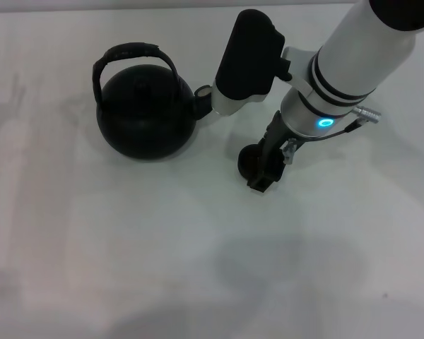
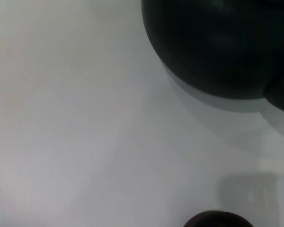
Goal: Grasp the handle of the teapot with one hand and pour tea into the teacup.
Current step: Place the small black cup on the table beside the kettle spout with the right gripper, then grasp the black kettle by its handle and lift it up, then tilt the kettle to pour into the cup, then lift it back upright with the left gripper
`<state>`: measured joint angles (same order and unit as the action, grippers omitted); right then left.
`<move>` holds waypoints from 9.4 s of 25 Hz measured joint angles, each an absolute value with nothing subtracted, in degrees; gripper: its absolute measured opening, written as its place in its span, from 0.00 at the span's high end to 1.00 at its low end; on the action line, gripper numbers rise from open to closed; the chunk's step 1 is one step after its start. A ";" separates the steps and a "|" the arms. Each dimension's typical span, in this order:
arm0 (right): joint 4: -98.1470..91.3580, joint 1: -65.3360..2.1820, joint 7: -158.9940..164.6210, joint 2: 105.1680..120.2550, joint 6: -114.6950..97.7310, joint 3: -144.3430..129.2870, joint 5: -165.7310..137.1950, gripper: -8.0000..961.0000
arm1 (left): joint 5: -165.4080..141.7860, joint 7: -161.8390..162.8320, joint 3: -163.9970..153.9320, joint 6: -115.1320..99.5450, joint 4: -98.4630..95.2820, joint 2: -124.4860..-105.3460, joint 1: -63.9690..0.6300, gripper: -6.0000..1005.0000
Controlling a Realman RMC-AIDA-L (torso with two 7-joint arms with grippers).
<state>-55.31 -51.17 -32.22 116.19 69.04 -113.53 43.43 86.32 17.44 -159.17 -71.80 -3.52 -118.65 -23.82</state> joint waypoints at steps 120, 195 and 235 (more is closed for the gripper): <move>-30.57 -22.85 -97.12 114.61 62.23 -43.07 107.83 0.09 | 64.87 8.79 -162.13 -68.47 -15.71 -119.36 -20.98 0.13; -30.73 -23.12 -96.71 114.39 63.25 -43.03 107.89 0.09 | 61.58 19.86 -162.67 -77.18 -6.16 -118.67 -26.46 0.84; -29.16 -22.90 -96.69 114.70 63.44 -42.89 108.21 0.09 | 46.89 21.44 -162.77 -77.15 3.22 -118.59 -37.53 0.84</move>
